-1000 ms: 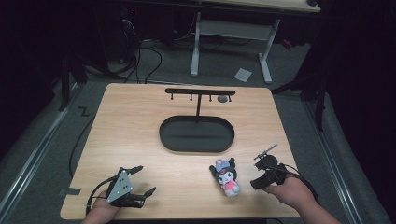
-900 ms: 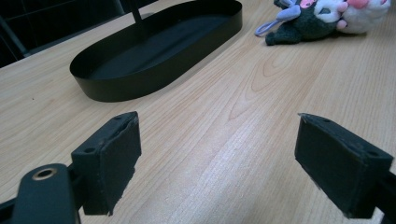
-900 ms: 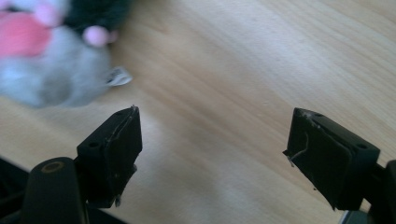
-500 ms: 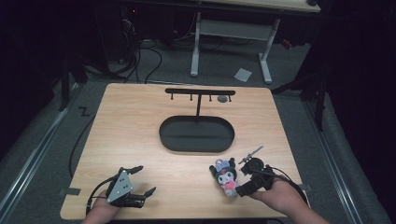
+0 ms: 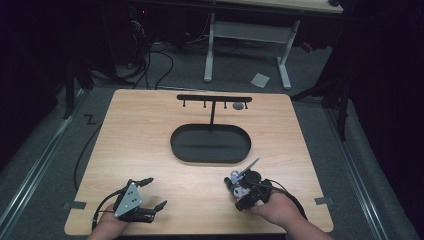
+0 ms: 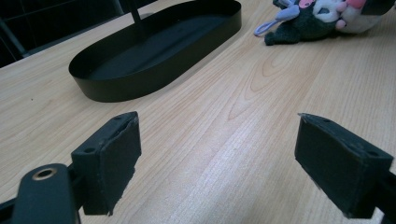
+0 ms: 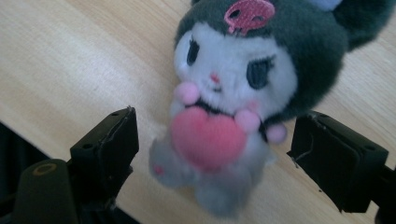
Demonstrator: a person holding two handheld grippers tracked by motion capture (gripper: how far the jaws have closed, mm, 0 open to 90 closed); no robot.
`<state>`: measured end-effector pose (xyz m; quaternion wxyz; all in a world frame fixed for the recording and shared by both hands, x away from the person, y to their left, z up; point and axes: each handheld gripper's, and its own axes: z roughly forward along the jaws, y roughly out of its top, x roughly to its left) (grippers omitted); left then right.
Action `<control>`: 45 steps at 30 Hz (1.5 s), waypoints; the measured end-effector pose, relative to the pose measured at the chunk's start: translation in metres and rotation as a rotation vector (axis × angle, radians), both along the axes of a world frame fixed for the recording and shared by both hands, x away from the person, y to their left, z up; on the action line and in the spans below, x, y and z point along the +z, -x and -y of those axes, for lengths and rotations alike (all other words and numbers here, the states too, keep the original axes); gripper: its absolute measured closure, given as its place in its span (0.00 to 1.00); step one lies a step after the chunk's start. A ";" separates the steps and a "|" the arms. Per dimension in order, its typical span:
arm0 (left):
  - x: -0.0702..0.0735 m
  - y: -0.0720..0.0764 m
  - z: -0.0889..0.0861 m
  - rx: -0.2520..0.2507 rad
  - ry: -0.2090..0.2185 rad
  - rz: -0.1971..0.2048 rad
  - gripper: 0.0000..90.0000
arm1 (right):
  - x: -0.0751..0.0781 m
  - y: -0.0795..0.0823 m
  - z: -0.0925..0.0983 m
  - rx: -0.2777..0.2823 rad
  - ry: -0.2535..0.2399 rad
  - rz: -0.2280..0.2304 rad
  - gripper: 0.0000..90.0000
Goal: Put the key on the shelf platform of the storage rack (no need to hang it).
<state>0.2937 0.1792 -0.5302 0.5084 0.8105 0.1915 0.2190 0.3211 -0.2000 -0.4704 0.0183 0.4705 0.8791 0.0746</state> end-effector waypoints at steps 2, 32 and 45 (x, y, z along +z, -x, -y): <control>0.000 0.000 0.000 -0.001 0.000 0.000 0.17 | -0.008 -0.004 -0.001 -0.016 0.009 -0.022 0.17; 0.000 0.000 0.000 -0.002 0.000 -0.005 0.17 | 0.001 -0.003 0.016 -0.012 0.030 -0.001 0.51; 0.000 0.000 0.000 -0.003 -0.001 -0.005 0.17 | 0.029 -0.019 0.034 -0.057 0.025 0.017 0.51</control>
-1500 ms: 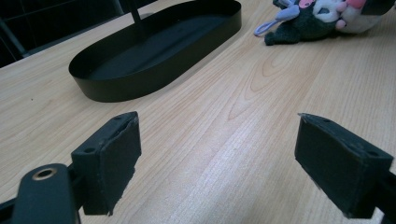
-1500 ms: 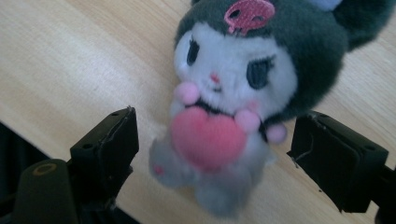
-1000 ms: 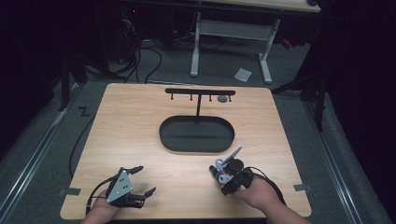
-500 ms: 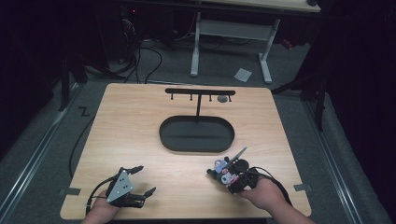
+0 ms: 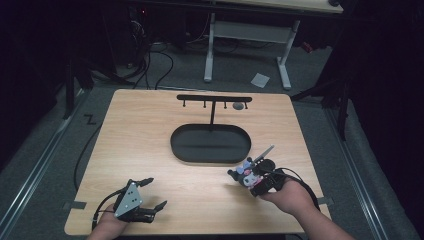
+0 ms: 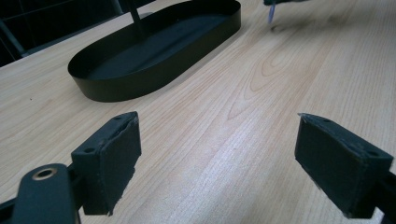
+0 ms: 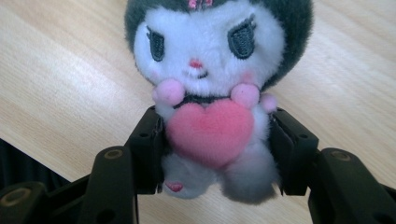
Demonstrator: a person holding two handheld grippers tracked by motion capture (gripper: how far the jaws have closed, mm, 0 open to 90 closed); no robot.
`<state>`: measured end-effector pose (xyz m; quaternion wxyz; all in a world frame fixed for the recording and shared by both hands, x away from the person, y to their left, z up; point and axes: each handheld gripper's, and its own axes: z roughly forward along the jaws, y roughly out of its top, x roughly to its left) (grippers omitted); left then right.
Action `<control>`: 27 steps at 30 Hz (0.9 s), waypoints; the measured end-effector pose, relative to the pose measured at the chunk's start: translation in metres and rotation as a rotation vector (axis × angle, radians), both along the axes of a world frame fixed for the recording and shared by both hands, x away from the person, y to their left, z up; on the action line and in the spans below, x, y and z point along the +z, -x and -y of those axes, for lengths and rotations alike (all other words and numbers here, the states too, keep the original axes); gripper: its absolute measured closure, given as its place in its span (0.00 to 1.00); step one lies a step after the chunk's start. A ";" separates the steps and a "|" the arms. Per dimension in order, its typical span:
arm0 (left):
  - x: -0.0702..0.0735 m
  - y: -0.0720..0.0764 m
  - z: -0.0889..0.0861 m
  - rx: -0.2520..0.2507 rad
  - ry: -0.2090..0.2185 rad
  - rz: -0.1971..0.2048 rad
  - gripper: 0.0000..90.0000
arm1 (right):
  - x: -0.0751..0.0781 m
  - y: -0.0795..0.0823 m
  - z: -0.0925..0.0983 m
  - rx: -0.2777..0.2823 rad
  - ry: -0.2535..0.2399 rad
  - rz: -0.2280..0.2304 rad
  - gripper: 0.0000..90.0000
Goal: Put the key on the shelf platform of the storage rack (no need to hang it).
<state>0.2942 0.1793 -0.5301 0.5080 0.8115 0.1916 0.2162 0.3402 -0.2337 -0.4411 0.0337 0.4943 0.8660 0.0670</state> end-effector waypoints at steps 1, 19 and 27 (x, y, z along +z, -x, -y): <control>0.000 0.000 0.000 0.000 0.001 -0.002 0.17 | 0.003 -0.002 0.002 -0.008 -0.005 0.000 0.51; 0.000 0.000 0.000 -0.002 0.000 0.001 0.17 | 0.062 -0.035 0.018 -0.108 -0.017 0.023 0.51; 0.000 0.000 0.000 -0.003 0.003 0.000 0.17 | 0.086 -0.051 0.016 -0.134 -0.031 0.064 0.51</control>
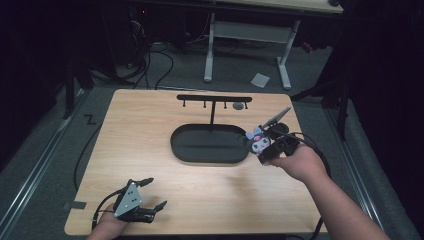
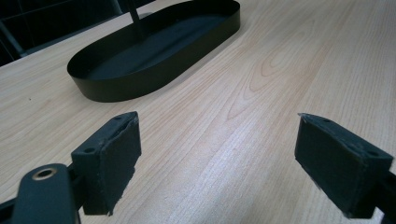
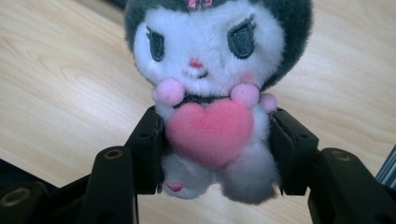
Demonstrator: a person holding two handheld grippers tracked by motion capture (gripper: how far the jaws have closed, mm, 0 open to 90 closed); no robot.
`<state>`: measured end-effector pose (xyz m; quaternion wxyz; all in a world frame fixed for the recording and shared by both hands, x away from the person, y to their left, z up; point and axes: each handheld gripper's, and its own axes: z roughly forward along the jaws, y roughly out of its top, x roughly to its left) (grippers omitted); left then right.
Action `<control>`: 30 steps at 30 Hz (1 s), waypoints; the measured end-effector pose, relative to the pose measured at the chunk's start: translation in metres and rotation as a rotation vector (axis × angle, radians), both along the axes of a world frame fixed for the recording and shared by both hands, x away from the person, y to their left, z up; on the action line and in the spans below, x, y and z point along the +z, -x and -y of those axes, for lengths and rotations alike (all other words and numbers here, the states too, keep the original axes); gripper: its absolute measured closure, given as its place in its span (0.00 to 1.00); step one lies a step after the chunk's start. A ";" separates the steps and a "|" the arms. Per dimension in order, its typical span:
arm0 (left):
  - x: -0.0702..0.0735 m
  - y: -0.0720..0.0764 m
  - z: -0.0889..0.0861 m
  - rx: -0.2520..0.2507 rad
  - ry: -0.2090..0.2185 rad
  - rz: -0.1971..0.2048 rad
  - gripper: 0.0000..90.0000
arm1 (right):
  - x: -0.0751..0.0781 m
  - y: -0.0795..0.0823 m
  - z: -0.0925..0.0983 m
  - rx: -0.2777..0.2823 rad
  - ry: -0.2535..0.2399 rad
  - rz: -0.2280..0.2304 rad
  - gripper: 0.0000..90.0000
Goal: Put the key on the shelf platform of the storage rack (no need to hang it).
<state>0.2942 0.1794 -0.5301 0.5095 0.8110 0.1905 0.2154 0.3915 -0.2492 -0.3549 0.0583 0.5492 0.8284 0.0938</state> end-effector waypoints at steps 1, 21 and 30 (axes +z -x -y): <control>0.000 0.000 0.000 0.000 0.000 0.000 0.17 | 0.003 -0.003 0.000 0.001 0.000 0.006 0.51; 0.000 0.000 0.000 -0.002 0.002 -0.003 0.17 | 0.040 -0.046 -0.011 -0.042 -0.033 0.063 0.51; 0.000 0.000 -0.001 -0.001 0.002 -0.003 0.17 | 0.049 -0.061 -0.013 -0.064 -0.059 0.092 0.51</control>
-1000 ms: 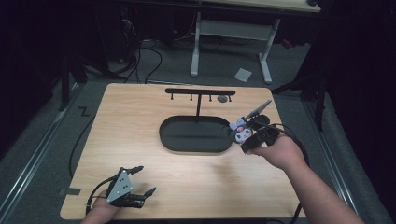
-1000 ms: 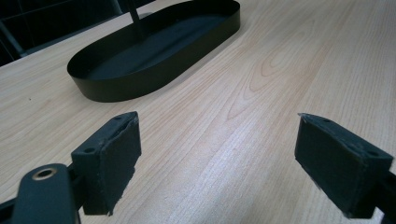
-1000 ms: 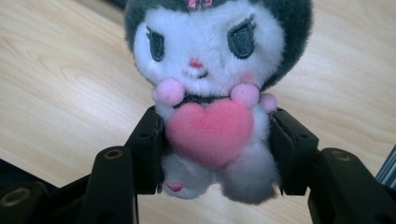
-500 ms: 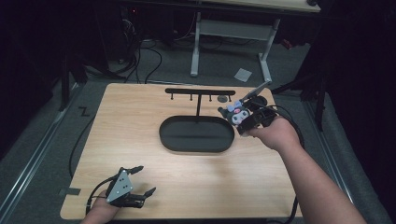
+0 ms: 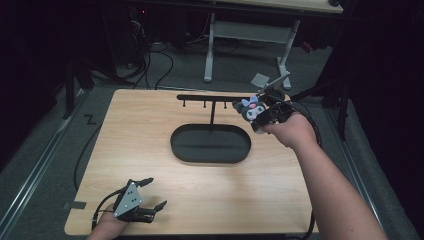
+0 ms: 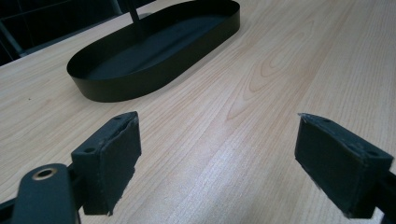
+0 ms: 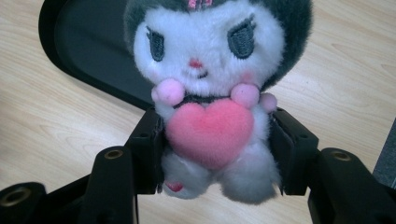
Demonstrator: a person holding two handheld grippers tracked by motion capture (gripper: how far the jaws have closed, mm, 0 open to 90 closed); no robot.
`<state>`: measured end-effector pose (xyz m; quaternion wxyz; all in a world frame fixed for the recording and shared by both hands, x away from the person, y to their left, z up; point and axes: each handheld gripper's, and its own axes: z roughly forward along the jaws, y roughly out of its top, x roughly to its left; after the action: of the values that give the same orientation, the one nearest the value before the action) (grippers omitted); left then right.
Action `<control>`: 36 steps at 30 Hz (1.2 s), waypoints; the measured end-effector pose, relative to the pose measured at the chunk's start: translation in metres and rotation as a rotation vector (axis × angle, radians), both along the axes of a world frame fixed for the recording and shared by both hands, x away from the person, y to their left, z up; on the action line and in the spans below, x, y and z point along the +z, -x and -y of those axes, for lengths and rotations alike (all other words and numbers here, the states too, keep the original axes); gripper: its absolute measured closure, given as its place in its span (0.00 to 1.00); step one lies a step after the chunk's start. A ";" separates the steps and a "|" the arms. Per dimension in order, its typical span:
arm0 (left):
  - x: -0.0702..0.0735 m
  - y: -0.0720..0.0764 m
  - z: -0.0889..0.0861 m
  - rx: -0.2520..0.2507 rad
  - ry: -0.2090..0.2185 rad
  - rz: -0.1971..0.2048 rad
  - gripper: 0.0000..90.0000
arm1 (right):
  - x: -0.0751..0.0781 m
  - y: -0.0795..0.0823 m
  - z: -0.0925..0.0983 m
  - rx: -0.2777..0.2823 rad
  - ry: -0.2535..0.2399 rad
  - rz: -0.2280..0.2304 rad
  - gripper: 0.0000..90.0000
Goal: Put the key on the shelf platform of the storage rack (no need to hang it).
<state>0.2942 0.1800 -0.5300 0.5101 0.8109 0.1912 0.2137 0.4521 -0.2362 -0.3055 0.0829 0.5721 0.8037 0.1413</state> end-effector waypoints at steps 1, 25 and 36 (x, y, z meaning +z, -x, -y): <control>0.000 0.000 0.000 0.001 0.000 0.002 0.17 | 0.000 -0.002 0.000 -0.003 -0.001 -0.001 0.51; 0.000 0.000 0.000 0.006 0.002 0.006 0.17 | -0.036 -0.004 0.034 -0.056 0.005 -0.009 0.51; 0.000 0.001 0.000 0.006 0.002 0.007 0.17 | -0.072 -0.006 0.033 -0.057 -0.010 -0.024 0.51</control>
<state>0.2937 0.1798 -0.5304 0.5110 0.8090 0.1922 0.2179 0.4582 -0.2687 -0.3780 0.0744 0.5970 0.7871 0.1357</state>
